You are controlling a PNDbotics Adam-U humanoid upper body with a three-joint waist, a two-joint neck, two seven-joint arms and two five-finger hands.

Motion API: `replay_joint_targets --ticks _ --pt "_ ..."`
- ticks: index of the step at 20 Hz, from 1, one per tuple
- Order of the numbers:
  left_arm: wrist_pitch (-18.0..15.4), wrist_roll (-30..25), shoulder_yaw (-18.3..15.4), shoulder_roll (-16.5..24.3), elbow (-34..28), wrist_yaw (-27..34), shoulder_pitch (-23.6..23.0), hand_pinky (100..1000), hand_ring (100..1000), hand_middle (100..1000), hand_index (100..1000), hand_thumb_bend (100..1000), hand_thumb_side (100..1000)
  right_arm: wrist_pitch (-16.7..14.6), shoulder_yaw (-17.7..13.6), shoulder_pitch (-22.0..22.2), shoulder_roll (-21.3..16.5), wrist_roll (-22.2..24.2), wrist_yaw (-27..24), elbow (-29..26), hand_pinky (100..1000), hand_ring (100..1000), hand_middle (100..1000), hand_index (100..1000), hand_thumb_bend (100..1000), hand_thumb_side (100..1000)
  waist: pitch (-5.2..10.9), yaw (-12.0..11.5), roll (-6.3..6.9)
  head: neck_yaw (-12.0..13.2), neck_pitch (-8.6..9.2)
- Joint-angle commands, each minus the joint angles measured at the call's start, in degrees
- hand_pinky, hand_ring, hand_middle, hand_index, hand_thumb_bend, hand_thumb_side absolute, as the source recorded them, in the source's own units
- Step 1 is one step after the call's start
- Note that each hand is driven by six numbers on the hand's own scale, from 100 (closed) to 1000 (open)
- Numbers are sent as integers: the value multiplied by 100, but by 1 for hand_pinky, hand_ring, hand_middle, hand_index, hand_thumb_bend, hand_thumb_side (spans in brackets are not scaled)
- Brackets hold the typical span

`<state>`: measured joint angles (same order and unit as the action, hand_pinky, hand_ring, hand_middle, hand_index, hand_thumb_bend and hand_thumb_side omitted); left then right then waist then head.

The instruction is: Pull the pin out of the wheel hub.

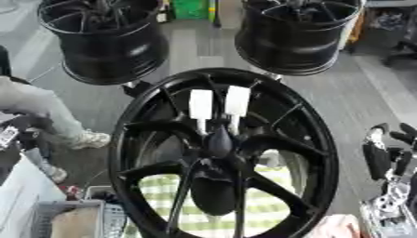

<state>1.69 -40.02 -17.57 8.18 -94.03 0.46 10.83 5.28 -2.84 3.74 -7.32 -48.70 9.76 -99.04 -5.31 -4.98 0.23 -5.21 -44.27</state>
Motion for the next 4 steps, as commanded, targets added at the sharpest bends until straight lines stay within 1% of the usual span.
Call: replay_joint_targets --ticks 1,4 --pt "133 98 -19 -5 -229 -102 5 549 384 565 704 100 796 -12 -20 -55 -39 -7 -40 -90 506 406 636 793 121 389 36 -12 5 36 15" --pt "158 150 29 -39 -212 -200 -40 550 387 566 703 100 800 -19 -14 -64 -39 4 -38 -89 506 406 636 793 121 389 37 5 -1 43 15"
